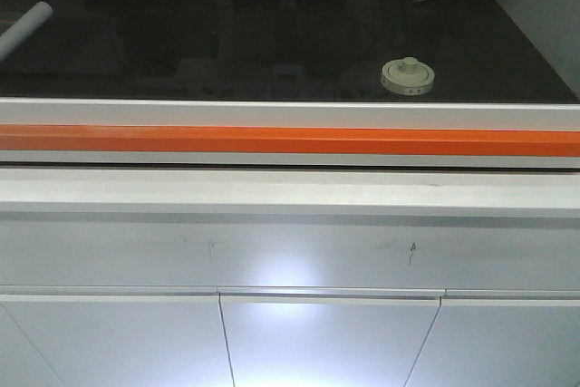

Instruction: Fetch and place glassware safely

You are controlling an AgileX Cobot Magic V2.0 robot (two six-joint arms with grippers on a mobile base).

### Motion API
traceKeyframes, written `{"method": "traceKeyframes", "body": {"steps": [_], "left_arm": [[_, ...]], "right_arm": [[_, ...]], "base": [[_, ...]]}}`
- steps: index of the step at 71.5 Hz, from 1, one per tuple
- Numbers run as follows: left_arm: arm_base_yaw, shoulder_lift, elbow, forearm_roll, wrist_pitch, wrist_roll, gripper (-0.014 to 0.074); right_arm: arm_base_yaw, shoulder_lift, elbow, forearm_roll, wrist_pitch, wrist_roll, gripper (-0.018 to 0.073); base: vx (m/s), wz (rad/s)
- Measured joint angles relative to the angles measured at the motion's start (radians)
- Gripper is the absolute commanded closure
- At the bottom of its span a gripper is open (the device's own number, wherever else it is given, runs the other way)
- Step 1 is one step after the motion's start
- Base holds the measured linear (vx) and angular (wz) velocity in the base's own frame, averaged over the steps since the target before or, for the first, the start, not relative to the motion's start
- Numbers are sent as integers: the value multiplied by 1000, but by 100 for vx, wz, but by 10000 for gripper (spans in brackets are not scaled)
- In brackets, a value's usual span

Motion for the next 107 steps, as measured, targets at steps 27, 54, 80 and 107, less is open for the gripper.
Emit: {"method": "traceKeyframes", "body": {"steps": [27, 54, 80, 107], "left_arm": [[0, 0, 0, 0, 0, 0, 603], [0, 0, 0, 0, 0, 0, 603], [0, 0, 0, -1, -1, 1, 603], [0, 0, 0, -1, -129, -3, 603]], "right_arm": [[0, 0, 0, 0, 0, 0, 563], [0, 0, 0, 0, 0, 0, 563], [0, 0, 0, 0, 0, 0, 563], [0, 0, 0, 0, -52, 0, 563]], "base": [[0, 0], [0, 0], [0, 0], [0, 0]]}}
